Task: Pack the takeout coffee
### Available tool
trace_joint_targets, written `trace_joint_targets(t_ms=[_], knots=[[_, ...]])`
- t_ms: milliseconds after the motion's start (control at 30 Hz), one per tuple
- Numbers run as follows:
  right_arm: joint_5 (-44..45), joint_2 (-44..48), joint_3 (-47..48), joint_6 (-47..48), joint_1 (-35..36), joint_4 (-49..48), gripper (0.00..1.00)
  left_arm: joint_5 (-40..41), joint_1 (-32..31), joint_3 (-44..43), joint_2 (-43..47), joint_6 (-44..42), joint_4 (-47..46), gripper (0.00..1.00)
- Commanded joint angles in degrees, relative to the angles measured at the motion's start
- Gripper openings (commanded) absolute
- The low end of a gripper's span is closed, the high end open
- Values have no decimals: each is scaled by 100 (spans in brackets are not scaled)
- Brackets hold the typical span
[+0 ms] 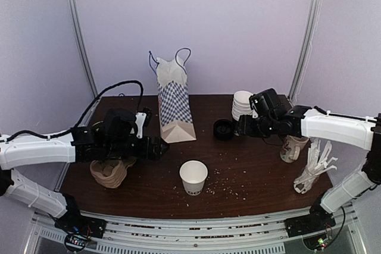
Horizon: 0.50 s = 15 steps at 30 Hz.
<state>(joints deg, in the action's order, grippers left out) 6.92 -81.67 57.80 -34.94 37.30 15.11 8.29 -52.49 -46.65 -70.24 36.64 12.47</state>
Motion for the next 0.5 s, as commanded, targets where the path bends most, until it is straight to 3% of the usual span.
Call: trace_joint_targets(t_ms=[0,133,233,467], knots=[[12,-376,-337,-865,-12,-1138,58,-227,37,-222,-177,-130,-422,93],[162,-949,-271,-1385,-12,-1740,55,-240,37,-310,-309,-178,-442,92],[266,-1374,-84,-1766,-13,-2061,59,-266,37,-300,-318,-215,-438,92],[546,-2151,401,-2331,-86,-2043,56,-347,37,-192,-269,-208,-413,92]])
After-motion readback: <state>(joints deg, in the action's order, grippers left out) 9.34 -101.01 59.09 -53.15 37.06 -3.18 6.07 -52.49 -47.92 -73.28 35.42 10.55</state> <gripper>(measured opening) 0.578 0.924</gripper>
